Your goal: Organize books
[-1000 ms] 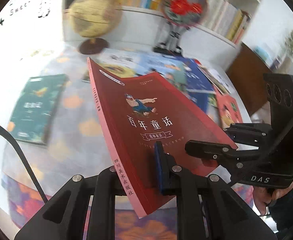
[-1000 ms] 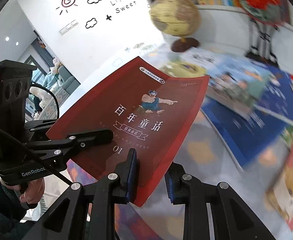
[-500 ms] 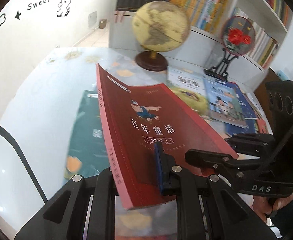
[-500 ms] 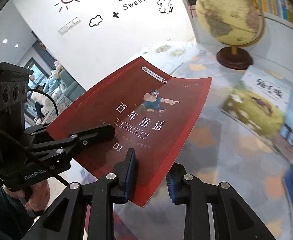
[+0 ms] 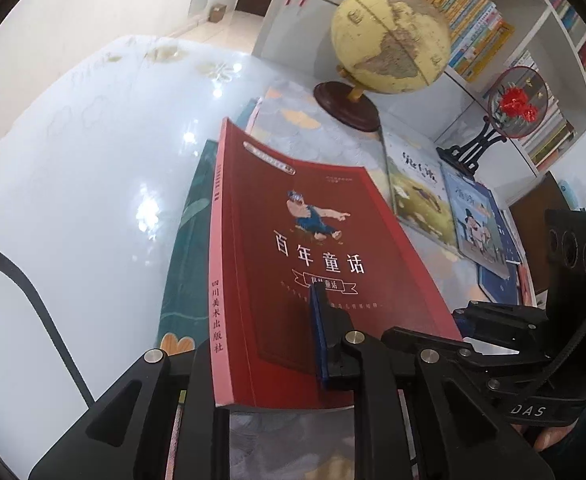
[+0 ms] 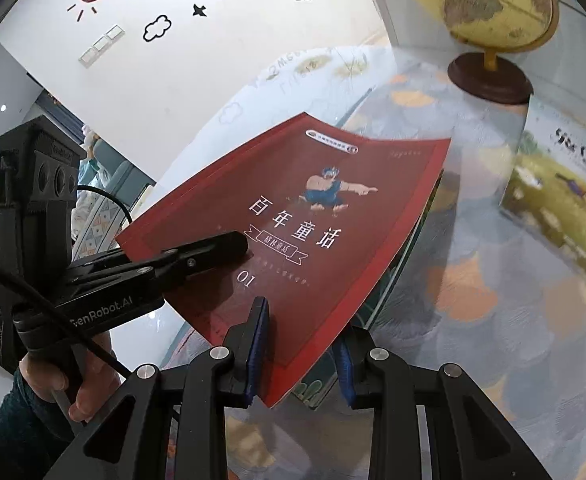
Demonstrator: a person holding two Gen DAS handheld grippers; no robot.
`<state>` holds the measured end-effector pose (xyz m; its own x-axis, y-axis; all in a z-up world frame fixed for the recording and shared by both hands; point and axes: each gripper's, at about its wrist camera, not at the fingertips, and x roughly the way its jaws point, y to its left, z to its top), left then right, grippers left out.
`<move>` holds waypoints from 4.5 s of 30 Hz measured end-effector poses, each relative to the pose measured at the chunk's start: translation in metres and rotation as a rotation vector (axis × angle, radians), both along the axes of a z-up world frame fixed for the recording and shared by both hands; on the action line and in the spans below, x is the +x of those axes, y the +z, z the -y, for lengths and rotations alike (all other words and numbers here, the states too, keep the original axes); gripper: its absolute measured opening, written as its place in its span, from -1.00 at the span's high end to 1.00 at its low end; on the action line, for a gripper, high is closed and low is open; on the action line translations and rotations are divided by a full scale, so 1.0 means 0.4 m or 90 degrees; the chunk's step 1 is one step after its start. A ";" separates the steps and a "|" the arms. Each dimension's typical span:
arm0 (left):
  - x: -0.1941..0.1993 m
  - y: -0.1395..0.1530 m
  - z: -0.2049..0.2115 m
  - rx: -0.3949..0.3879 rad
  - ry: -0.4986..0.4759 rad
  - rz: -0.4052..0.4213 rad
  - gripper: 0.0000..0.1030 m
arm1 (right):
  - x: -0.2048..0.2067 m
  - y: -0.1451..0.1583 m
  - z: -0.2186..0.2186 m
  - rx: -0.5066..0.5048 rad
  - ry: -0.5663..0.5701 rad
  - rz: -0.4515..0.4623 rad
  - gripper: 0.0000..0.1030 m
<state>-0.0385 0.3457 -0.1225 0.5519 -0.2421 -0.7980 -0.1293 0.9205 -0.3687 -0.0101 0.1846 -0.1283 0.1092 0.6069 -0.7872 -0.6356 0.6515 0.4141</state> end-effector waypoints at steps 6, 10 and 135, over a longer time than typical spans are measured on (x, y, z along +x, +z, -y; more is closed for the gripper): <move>-0.006 -0.061 -0.008 -0.017 0.000 -0.057 0.44 | 0.002 -0.056 -0.002 -0.019 -0.012 -0.040 0.43; -0.027 -0.087 -0.023 -0.025 0.020 -0.076 0.42 | 0.007 -0.093 -0.003 -0.036 -0.018 -0.058 0.43; 0.220 -0.122 0.849 0.000 -0.221 -0.101 0.30 | 0.222 -0.076 0.934 -0.193 -0.312 0.022 0.23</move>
